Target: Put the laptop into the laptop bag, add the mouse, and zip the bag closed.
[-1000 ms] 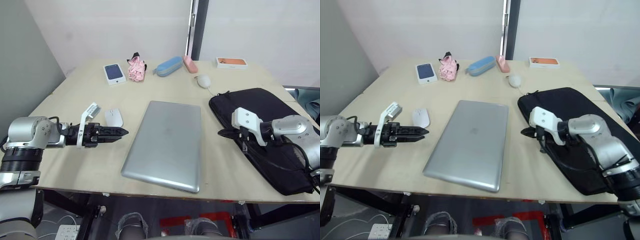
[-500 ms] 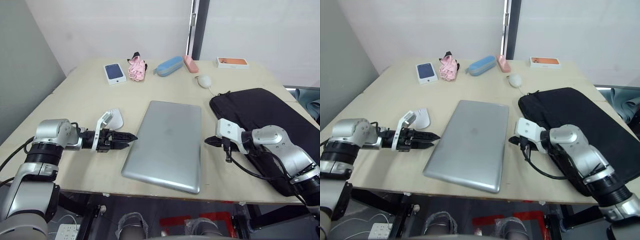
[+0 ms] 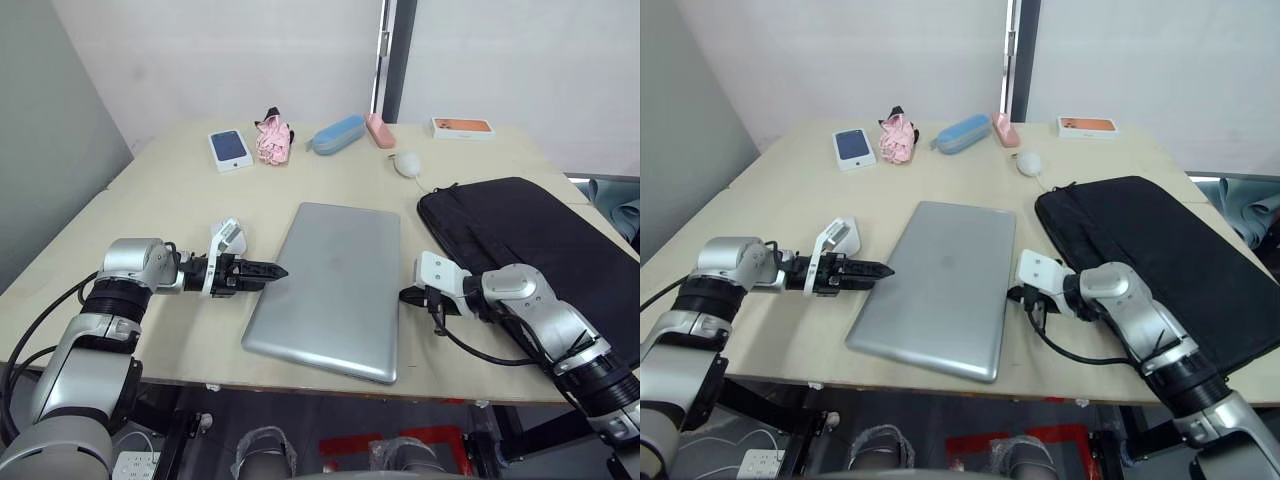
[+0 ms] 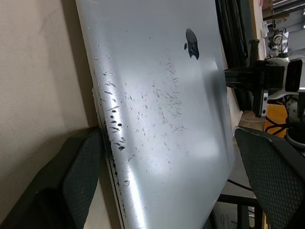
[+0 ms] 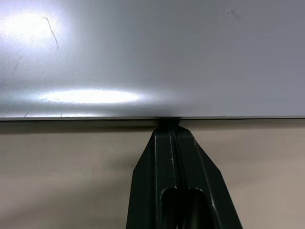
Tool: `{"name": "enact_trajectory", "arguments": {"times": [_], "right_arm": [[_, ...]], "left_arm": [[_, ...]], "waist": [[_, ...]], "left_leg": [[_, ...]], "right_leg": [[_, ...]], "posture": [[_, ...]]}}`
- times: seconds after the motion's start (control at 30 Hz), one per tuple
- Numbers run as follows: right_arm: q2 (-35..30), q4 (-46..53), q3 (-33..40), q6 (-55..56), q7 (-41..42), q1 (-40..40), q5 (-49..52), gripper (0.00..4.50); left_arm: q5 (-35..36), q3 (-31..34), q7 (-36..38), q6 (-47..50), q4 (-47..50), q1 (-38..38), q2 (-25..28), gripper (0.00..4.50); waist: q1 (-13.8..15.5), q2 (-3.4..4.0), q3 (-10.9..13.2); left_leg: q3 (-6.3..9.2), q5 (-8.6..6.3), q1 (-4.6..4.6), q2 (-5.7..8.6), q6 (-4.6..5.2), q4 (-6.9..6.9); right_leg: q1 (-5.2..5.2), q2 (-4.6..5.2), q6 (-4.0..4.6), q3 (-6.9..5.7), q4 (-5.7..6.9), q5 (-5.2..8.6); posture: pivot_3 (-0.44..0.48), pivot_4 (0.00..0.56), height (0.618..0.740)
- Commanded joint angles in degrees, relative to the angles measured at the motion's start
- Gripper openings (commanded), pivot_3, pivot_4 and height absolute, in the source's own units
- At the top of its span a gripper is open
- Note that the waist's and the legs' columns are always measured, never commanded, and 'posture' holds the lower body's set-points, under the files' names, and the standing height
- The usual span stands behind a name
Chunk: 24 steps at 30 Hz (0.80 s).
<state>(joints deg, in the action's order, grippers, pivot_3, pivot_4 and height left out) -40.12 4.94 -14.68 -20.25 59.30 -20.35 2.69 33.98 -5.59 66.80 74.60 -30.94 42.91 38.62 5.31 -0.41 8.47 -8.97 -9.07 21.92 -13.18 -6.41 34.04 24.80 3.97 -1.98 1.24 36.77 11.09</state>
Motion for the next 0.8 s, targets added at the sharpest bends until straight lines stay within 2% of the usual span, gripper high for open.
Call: {"name": "enact_trajectory", "arguments": {"times": [0.03,0.6,0.7,0.8], "right_arm": [[2.03,2.45,-0.91,1.23,0.27,-1.90,0.88,0.03],[1.20,0.02,-0.43,3.28,1.39,-0.64,-0.65,0.03],[0.47,-0.63,-0.27,4.20,1.45,-0.14,-1.17,0.00],[0.12,-0.56,0.03,4.45,1.40,0.41,-1.09,0.00]], "left_arm": [[3.42,0.14,0.26,3.92,4.67,-1.00,-4.15,4.50],[5.00,4.40,-1.17,5.81,9.68,-5.00,-4.17,4.50],[5.63,5.06,-1.65,6.44,10.83,-5.77,-3.45,3.75],[6.64,5.59,-1.75,7.92,12.69,-6.69,-2.49,2.62]], "waist": [[-0.02,0.00,0.00],[-0.70,0.00,0.00],[-0.76,0.00,0.00],[-0.71,0.00,0.01]], "left_leg": [[0.00,0.00,0.01,0.00,-0.01,0.00],[-0.08,0.03,0.12,-0.02,-0.04,-0.59],[-0.10,0.02,0.13,-0.02,-0.04,-0.60],[-0.10,0.03,0.13,-0.02,-0.04,-0.64]], "right_leg": [[0.01,0.00,0.00,0.00,-0.03,0.00],[0.04,-0.07,0.01,-0.08,-0.78,-0.01],[0.04,-0.07,0.01,-0.07,-0.83,-0.01],[0.05,-0.07,0.01,-0.09,-0.85,-0.01]], "posture": [[0.000,0.150,0.740],[0.000,0.150,0.740],[0.000,0.150,0.740],[0.000,0.150,0.740]]}}
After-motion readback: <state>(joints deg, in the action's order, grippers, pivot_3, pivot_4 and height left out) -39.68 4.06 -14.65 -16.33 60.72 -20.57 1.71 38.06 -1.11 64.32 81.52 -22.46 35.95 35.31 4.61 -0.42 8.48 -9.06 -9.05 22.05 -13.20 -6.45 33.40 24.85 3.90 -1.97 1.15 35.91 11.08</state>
